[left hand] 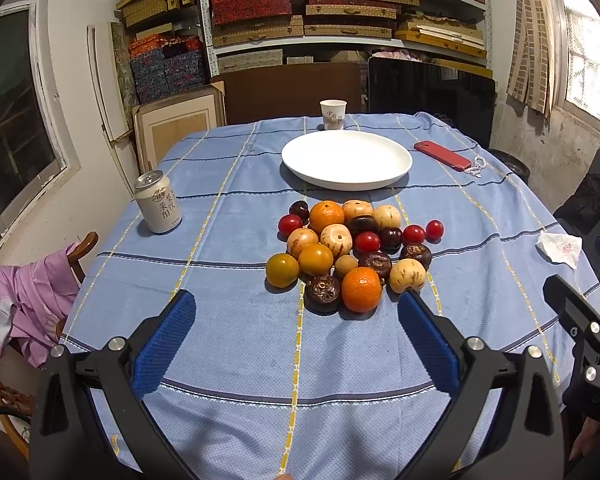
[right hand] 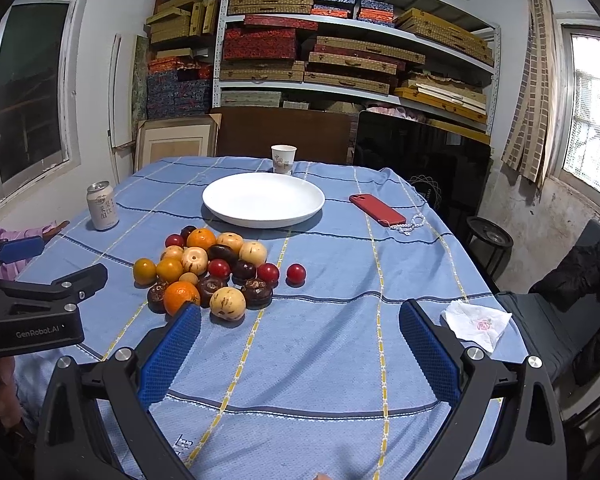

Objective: Organize fruits

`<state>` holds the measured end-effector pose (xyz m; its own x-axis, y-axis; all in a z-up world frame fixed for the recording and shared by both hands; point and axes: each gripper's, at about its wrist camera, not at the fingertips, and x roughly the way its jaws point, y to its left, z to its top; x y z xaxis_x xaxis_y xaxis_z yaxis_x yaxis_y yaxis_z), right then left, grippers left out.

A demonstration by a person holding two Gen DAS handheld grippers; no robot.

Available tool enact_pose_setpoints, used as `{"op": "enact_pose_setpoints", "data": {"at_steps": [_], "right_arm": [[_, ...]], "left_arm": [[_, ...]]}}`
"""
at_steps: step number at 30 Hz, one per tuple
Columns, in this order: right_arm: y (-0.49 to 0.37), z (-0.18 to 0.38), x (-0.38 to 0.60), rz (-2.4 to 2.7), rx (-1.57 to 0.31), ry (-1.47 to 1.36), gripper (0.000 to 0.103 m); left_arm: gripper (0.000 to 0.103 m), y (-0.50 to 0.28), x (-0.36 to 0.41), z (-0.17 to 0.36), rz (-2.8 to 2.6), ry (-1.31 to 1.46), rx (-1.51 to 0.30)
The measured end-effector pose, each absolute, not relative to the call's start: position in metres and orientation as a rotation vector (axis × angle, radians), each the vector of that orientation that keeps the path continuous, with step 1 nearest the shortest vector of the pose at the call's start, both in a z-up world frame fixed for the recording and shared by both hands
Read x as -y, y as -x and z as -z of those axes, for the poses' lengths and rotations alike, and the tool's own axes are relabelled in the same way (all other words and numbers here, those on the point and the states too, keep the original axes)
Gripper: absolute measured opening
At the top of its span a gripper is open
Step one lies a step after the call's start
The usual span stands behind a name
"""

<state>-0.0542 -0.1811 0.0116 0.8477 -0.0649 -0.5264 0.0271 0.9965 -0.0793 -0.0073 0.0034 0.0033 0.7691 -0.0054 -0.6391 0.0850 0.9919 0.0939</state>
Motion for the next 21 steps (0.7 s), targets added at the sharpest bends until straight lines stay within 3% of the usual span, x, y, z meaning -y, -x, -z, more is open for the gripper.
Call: {"op": "enact_pose_setpoints", "data": {"at_steps": [21], "right_arm": [[0.0563, -0.0170, 0.1793, 0.037, -0.547, 0.084, 0.100]], "left_arm": [[0.099, 0.0041, -0.0031, -0.0031, 0.049, -0.125, -0.704]]}}
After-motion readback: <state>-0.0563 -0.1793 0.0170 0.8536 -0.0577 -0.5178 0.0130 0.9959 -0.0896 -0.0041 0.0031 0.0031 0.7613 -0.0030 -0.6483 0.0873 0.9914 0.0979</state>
